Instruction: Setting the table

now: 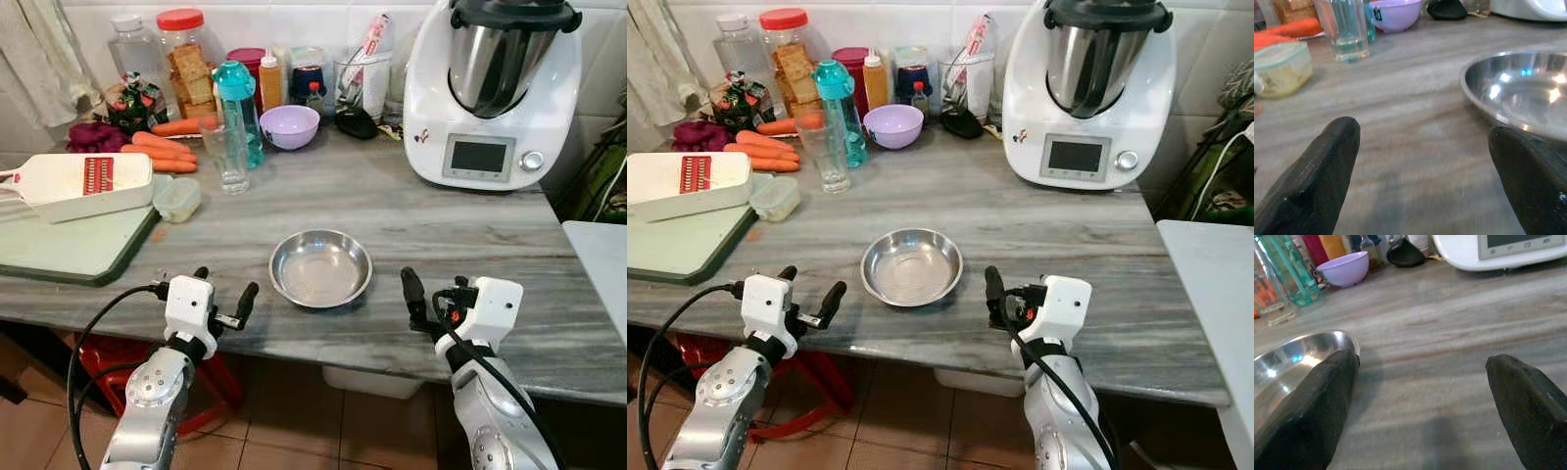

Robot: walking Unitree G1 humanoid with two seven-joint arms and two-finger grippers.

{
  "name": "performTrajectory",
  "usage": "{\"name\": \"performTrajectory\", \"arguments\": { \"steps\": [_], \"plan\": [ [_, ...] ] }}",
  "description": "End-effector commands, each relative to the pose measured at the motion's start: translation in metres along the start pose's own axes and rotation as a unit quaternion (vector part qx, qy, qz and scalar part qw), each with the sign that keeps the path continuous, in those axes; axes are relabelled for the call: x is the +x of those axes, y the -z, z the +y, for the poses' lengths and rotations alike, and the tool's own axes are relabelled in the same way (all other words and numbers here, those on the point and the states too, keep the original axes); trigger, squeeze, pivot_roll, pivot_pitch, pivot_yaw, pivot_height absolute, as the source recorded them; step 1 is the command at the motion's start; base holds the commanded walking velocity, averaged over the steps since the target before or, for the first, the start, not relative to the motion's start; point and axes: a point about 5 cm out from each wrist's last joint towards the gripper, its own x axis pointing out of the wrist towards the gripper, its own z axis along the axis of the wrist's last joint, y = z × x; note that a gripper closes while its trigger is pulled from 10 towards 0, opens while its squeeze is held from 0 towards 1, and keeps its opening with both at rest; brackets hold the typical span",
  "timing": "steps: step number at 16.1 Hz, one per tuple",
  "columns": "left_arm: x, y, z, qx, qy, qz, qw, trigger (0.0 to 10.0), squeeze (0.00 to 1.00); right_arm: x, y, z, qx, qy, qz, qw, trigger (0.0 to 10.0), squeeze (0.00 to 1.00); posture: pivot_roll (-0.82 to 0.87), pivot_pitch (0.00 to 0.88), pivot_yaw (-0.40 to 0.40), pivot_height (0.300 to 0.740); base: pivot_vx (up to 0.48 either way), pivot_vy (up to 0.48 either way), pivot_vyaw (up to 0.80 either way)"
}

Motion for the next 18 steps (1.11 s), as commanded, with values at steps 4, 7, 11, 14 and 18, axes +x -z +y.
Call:
{"name": "performTrajectory", "arguments": {
  "steps": [4, 7, 11, 14, 18],
  "plan": [
    [-0.0027, 0.0053, 0.0031, 0.003, -0.006, 0.015, 1.0, 10.0, 0.0, 0.0012, -0.0014, 0.0003, 0.026, 0.0, -0.004, 1.0, 10.0, 0.0, 0.0, 0.0, 0.042, 0.74, -0.264, 0.0, 0.0],
    [-0.003, 0.0057, 0.0031, 0.003, -0.007, 0.015, 1.0, 10.0, 0.0, 0.0015, -0.0014, -0.0017, 0.023, 0.008, -0.003, 1.0, 10.0, 0.0, 0.0, 0.0, 0.043, 0.74, -0.268, 0.0, 0.0],
    [-0.0034, 0.0069, 0.0027, 0.003, -0.005, 0.018, 1.0, 10.0, 0.0, 0.0025, -0.0015, -0.0007, 0.026, 0.0, -0.001, 1.0, 10.0, 0.0, -0.01, 0.0, 0.043, 0.74, -0.271, 0.0, 0.0],
    [-0.003, 0.0068, 0.0024, 0.003, -0.004, 0.018, 1.0, 10.0, 0.0, 0.0026, -0.0018, 0.0005, 0.028, -0.007, -0.001, 1.0, 10.0, 0.0, -0.01, 0.0, 0.044, 0.74, -0.278, 0.0, 0.0],
    [-0.0026, 0.0072, 0.0016, 0.003, -0.003, 0.019, 1.0, 10.0, 0.0, 0.0021, -0.0013, 0.002, 0.022, -0.013, 0.0, 1.0, 10.0, 0.0, -0.01, 0.0, 0.045, 0.74, -0.27, 0.0, 0.0]
  ]
}}
